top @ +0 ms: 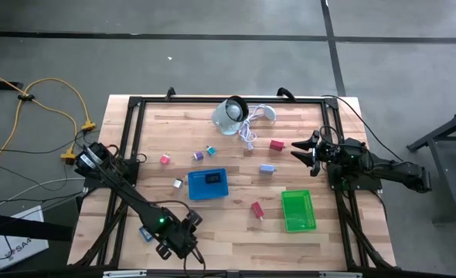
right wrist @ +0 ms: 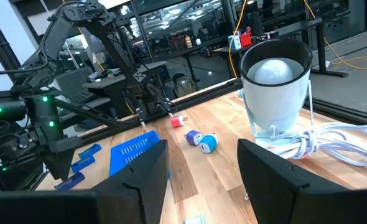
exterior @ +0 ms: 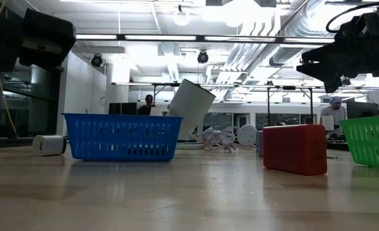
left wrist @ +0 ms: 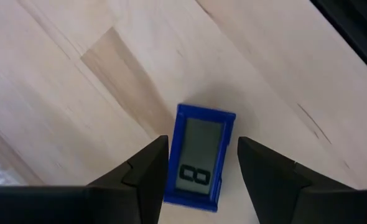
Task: Pick & Place Office items
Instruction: Put the violet digital clock into the blue bin
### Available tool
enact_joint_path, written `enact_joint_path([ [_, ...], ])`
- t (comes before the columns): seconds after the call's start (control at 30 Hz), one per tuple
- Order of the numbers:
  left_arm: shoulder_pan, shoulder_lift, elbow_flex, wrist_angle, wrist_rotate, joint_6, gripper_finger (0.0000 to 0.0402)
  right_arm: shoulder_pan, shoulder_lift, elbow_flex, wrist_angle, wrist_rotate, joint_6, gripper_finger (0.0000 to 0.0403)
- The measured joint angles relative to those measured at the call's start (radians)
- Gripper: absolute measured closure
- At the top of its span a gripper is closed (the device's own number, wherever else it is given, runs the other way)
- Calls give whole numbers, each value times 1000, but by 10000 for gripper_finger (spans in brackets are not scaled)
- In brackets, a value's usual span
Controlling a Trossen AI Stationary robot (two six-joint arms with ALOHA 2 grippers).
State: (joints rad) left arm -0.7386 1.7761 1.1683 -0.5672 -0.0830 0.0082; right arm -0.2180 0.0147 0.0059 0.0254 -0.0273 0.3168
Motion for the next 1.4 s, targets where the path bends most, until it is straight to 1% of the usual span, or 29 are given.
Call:
enact_joint_path([
  [0.43,0,5,0,1,-17,-4,217,0,0,0,0,0,0,224],
  [1.17,0,5,-2,0,-7,-3,217,0,0,0,0,-1,0,224],
  [1.27,1,5,-2,0,3,-5,208,0,0,0,0,-1,0,224],
  [1.4,1,5,-2,0,5,-6,180,0,0,0,0,-1,0,224],
])
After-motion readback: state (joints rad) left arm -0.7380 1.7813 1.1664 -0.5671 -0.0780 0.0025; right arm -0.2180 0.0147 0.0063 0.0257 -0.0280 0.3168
